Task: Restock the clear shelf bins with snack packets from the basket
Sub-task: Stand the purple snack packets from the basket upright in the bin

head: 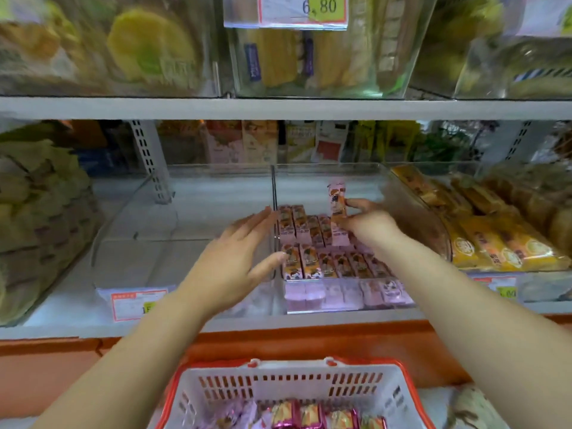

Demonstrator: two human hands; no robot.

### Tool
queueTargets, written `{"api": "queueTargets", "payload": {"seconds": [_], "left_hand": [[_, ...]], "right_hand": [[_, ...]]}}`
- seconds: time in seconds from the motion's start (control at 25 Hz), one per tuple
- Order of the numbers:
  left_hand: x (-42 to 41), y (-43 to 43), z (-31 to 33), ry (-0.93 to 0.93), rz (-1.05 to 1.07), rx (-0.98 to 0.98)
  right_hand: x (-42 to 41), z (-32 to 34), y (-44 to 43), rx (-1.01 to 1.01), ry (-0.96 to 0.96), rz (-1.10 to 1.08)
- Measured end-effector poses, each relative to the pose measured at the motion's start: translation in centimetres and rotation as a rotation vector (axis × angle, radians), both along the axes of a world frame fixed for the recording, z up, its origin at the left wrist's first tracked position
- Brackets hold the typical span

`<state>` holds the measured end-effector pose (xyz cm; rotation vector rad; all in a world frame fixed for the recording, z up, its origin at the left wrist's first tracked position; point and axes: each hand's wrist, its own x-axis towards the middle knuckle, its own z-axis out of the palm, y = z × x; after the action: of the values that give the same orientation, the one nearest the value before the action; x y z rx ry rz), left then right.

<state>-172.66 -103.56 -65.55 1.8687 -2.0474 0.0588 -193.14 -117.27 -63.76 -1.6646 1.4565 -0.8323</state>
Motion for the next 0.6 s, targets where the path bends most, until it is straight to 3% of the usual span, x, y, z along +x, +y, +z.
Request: {"api": "queueTargets", "payload": {"seconds": [0.28, 0.48, 0.6], "left_hand": [[0.5, -0.1, -0.9, 0.071, -0.057, -0.038], [0.2, 0.1, -0.8, 0.092, -0.044, -0.012], [-0.2, 0.7, -0.6, 0.088, 0.014, -0.042]], "right_hand": [[3.5, -3.4, -6.4, 0.153, 0.219, 0.023], [3.6, -3.2, -5.5, 0.093, 0.360, 0.118], [3.1, -1.8, -4.0, 0.060, 0.325, 0.073]]}}
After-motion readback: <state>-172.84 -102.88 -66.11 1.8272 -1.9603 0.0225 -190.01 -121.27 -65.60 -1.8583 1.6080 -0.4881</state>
